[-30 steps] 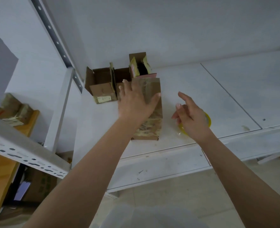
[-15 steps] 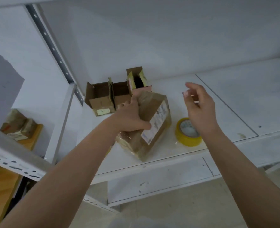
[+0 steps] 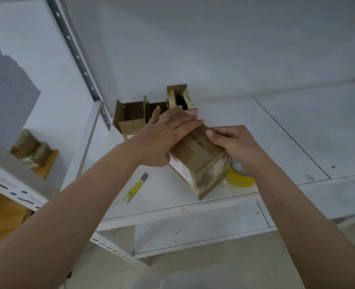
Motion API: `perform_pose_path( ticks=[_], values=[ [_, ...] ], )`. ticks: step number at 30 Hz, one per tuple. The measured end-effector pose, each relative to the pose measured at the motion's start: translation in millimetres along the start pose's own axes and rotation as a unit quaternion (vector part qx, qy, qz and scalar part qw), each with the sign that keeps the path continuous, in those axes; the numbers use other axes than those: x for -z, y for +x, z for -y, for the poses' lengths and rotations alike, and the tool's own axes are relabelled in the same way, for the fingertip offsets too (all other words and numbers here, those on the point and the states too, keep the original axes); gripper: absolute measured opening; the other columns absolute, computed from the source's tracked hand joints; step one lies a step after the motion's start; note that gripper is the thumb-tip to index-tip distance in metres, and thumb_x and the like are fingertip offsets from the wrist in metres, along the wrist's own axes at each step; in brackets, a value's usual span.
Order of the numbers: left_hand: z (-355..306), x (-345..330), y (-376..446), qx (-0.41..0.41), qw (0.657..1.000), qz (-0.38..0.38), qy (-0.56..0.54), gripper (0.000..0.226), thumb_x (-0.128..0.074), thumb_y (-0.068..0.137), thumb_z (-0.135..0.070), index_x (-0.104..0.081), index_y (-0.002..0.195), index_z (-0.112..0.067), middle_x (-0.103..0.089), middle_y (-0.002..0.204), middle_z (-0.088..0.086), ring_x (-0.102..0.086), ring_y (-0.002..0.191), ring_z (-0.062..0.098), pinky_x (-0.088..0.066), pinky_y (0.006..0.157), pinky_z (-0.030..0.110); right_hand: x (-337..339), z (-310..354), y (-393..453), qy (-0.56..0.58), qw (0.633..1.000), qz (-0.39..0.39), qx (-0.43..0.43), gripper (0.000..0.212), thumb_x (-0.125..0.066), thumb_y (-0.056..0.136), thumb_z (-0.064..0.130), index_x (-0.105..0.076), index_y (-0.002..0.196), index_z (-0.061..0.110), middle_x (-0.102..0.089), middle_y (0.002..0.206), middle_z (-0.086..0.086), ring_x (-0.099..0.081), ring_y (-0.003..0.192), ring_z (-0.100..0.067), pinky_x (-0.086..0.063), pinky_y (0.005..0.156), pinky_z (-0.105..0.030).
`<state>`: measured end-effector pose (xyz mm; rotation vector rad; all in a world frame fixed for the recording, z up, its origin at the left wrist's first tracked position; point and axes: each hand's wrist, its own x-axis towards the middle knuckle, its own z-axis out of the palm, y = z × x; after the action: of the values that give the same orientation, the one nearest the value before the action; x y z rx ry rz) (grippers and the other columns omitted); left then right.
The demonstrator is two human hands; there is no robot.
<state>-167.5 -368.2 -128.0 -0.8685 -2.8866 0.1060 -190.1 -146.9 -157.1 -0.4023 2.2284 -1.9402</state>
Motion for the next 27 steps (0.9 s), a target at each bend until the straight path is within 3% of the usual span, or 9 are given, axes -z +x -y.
perform_pose_path(
  ticks=[4,9,12,14,17,19,22,25,27],
  values=[
    [6.7,-37.1,3.7,0.070,0.998,-0.001,-0.002,0.090,-0.059,0.084,-0.005,-0.011,0.154,-0.034,-0.010,0.162,-0.006,-0.008,0.148,0.028,-0.018,0.113,0.063,-19.5,-28.8,-13.5,-0.069,0.995,-0.071,-0.003,0.013,-0.069,0.089,0.034,-0.078,0.090,0.026,-0.076,0.084,0.003,-0.073,0.084,-0.015,-0.056,0.086,-0.047],
    [7.1,-69.6,6.2,0.067,0.984,0.029,-0.163,0.083,-0.056,0.094,-0.003,-0.008,0.153,-0.037,-0.004,0.163,-0.006,0.000,0.150,0.024,-0.018,0.120,0.048,-11.5,-52.5,-13.6,-0.197,0.977,-0.071,-0.039,0.034,-0.056,0.096,0.036,-0.072,0.096,0.005,-0.074,0.095,-0.011,-0.068,0.094,-0.025,-0.052,0.086,-0.036],
    [9.9,-67.0,11.0,0.071,0.974,0.028,-0.215,0.079,-0.045,0.095,0.009,-0.015,0.153,-0.036,-0.007,0.163,-0.006,0.001,0.150,0.022,-0.014,0.120,0.044,22.2,-64.3,-8.2,-0.399,0.911,-0.066,-0.081,0.028,-0.056,0.094,0.026,-0.066,0.116,0.013,-0.067,0.118,-0.009,-0.058,0.115,-0.030,-0.043,0.092,-0.029],
    [10.0,-59.3,13.3,0.082,0.963,0.035,-0.253,0.079,-0.035,0.093,0.017,-0.023,0.152,-0.033,-0.009,0.162,-0.006,0.001,0.150,0.019,-0.007,0.122,0.042,37.8,-76.3,-9.0,-0.510,0.847,0.013,-0.146,0.037,-0.057,0.090,0.030,-0.058,0.124,0.017,-0.061,0.127,-0.008,-0.052,0.123,-0.030,-0.038,0.102,-0.035],
    [8.6,-48.9,12.5,0.122,0.941,0.029,-0.314,0.080,-0.027,0.088,0.022,-0.038,0.148,-0.030,-0.017,0.161,-0.007,-0.005,0.150,0.013,-0.003,0.118,0.028,43.2,-101.0,-15.0,-0.597,0.767,0.090,-0.215,0.050,-0.055,0.092,0.036,-0.045,0.138,0.020,-0.049,0.142,-0.006,-0.033,0.140,-0.027,-0.013,0.117,-0.045],
    [2.1,-43.0,13.6,0.161,0.925,-0.014,-0.343,0.069,-0.027,0.092,0.015,-0.044,0.145,-0.028,-0.026,0.158,-0.005,-0.012,0.149,0.013,-0.009,0.115,0.022,42.7,-112.7,-19.6,-0.645,0.744,0.051,-0.169,0.040,-0.055,0.093,0.040,-0.054,0.130,0.025,-0.055,0.136,-0.003,-0.034,0.139,-0.024,-0.010,0.118,-0.046],
    [-16.3,-39.3,21.5,0.162,0.933,-0.069,-0.313,0.047,-0.035,0.104,-0.013,-0.037,0.149,-0.026,-0.032,0.157,0.000,-0.015,0.149,0.019,-0.012,0.117,0.031,46.7,-114.4,-26.6,-0.666,0.735,0.007,-0.129,0.028,-0.057,0.090,0.046,-0.063,0.114,0.032,-0.065,0.121,0.003,-0.048,0.126,-0.020,-0.015,0.115,-0.038],
    [-29.9,-47.8,29.4,0.134,0.966,0.068,-0.212,0.061,-0.028,0.102,-0.051,-0.012,0.156,-0.027,-0.004,0.164,0.003,0.004,0.150,0.024,-0.001,0.120,0.044,49.9,-110.5,-29.7,-0.663,0.739,0.014,-0.117,0.028,-0.058,0.089,0.049,-0.064,0.111,0.032,-0.066,0.115,0.007,-0.054,0.116,-0.017,-0.017,0.112,-0.036],
    [-31.5,-54.4,31.0,0.126,0.973,0.131,-0.141,0.069,-0.022,0.097,-0.061,-0.002,0.156,-0.029,0.011,0.163,0.005,0.015,0.148,0.026,0.004,0.118,0.047,50.1,-102.1,-30.2,-0.658,0.745,0.021,-0.112,0.031,-0.057,0.088,0.050,-0.064,0.112,0.031,-0.064,0.117,0.006,-0.055,0.116,-0.017,-0.022,0.109,-0.036]
  ],
)
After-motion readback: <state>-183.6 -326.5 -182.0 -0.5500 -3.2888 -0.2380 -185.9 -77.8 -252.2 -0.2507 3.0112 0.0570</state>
